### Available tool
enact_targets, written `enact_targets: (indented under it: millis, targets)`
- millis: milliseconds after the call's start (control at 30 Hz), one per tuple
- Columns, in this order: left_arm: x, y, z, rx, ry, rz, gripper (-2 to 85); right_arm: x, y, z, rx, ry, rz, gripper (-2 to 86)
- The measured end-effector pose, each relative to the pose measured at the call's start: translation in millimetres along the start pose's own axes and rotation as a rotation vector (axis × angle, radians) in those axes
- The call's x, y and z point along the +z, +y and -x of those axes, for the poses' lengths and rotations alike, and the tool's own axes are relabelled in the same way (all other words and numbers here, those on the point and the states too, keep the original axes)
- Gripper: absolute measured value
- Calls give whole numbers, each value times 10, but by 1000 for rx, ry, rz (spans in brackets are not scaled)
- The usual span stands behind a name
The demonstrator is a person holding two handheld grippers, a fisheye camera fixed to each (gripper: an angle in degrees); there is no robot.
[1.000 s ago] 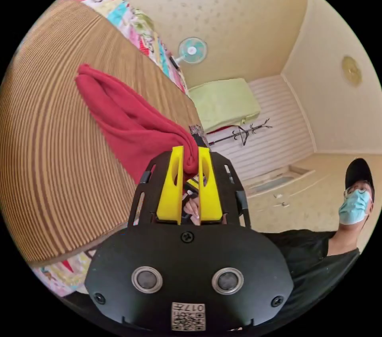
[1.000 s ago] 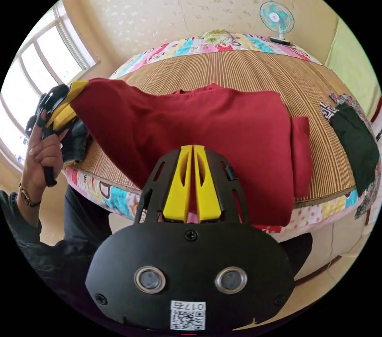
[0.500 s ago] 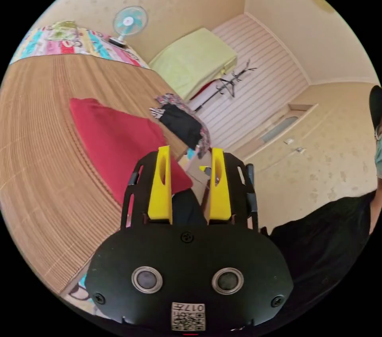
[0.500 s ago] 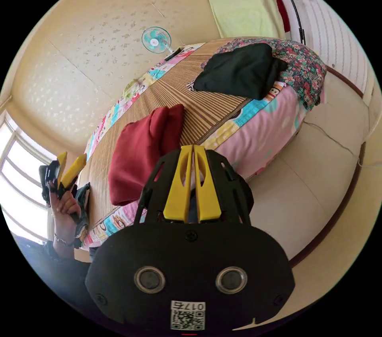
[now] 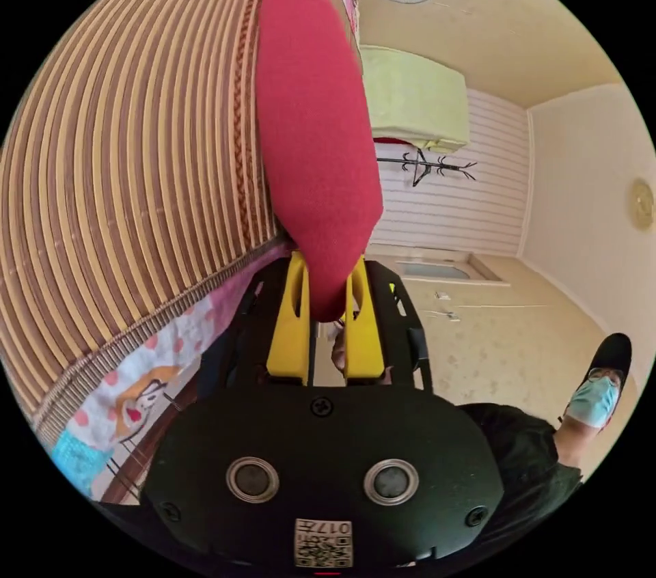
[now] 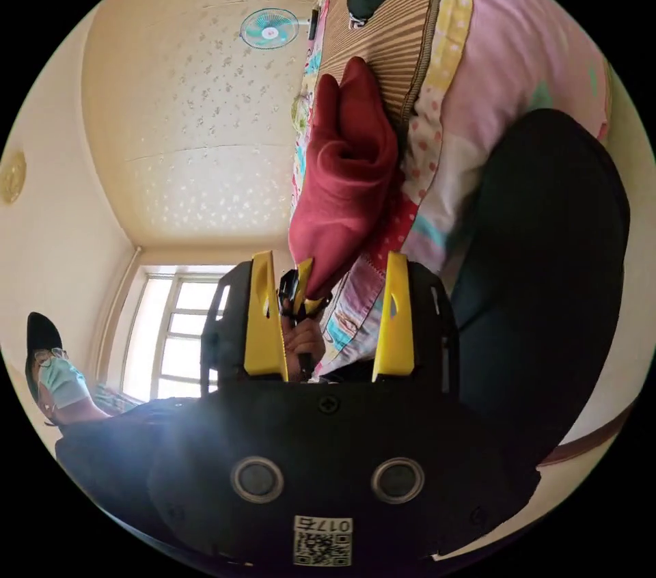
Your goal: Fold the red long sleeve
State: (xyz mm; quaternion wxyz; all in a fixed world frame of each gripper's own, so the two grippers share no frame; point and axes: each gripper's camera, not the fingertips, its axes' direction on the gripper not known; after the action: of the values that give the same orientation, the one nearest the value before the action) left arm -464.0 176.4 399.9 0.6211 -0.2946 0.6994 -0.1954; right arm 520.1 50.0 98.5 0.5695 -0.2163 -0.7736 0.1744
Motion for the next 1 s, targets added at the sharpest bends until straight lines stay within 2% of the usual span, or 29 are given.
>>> enact_targets:
  millis: [67,100,167,300,367,433,533,667,733,800,900,967,1000]
  targets:
    - [-32,193,-308,94,-22,51,78,39,-61,-17,-53,-81,34,215]
    - [-55,350,-507,153,-4,83,78,140,-129,-9,-87,-129,110,211]
    - [-158,620,-805,241,13,109,78,277,-170,72,-142,-287,187,204]
    - [-1071,1236,-1477,429,-93,-100,103,772,-178,825,-393,-282,416,188]
    - [-1578,1604,-1766,532,-123,-227,117,1138,-195,1170,-464,-341,511,182]
    - [-2221,2213,-2053,605,-209,-439,124,1742,-127,1639,-522,-475,622,174]
    - [-2829,2937,-2179,557,-339,-655,125,2491,233,2321,-622,-599,709,164]
    - [-3266,3664,-2073,436,-419,-829,126,3286,965,3049,-697,-773,722,152]
    - [-3407,4074,-1925,328,-432,-929,126,3829,1555,3341,-632,-888,720,142]
    - [-3450,4328,-1814,258,-426,-991,126,4228,2050,3393,-542,-922,716,135]
    - [-3456,4678,-1648,143,-414,-1087,126,4943,2953,3181,-428,-836,790,122]
    - [-3429,4865,-1578,85,-401,-1151,125,5387,3488,2822,-332,-669,922,112]
    - [-3404,4964,-1543,53,-391,-1187,124,5610,3811,2497,-258,-525,1027,106]
